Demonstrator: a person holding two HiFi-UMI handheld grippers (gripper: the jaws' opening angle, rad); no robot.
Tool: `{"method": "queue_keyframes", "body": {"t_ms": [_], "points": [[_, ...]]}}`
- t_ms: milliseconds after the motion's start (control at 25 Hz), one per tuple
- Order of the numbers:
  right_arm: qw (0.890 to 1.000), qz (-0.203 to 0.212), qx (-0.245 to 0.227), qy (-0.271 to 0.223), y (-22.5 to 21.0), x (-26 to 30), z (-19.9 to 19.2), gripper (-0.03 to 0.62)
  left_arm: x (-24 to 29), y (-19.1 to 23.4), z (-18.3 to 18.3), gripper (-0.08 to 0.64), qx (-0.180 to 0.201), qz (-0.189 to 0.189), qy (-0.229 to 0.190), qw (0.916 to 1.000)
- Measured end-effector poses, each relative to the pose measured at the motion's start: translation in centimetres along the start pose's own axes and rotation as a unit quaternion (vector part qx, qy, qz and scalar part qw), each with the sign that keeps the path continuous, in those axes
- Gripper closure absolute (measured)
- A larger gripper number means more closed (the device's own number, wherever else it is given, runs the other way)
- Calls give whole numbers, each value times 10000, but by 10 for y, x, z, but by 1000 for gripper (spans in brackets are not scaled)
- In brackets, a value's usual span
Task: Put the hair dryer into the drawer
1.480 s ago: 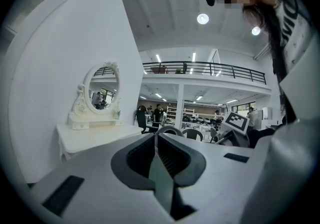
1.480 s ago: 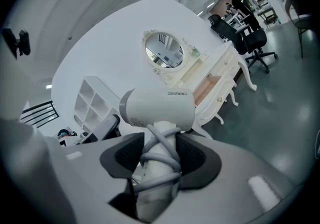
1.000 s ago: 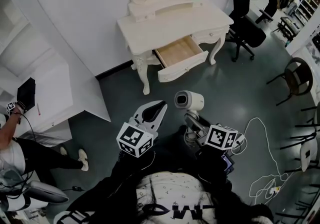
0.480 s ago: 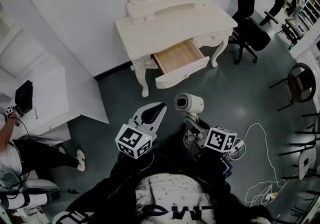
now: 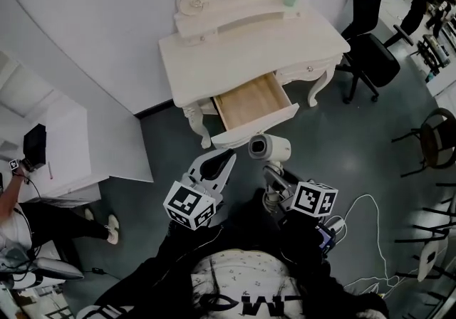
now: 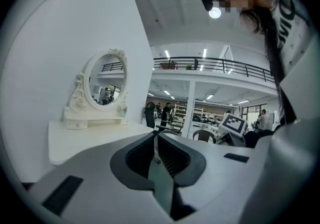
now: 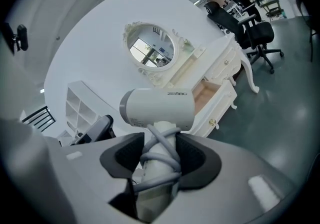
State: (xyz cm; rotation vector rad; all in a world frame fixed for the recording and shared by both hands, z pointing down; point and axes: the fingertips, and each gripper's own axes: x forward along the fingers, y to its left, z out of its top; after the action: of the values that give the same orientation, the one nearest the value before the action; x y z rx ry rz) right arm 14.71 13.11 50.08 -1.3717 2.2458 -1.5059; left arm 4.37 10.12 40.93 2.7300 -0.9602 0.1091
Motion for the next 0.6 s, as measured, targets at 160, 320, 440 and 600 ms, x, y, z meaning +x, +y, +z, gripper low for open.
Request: {"method": "queue_keyframes", "body": {"t_ms": [160, 320, 440, 600], "points": [[9998, 90, 11, 172, -24, 11, 32, 383, 37, 6, 3, 557, -4, 180, 90, 9998], [9994, 170, -52, 298, -44, 25, 66, 383, 67, 12, 15, 557, 63, 371, 79, 9993], [9986, 306, -121, 415, -50, 37, 86, 383, 80, 20, 23, 557, 128, 582, 75, 9982], [9972, 403, -247, 577, -60, 47, 103, 383, 90, 30, 29, 557, 186, 877, 45, 9960]]}}
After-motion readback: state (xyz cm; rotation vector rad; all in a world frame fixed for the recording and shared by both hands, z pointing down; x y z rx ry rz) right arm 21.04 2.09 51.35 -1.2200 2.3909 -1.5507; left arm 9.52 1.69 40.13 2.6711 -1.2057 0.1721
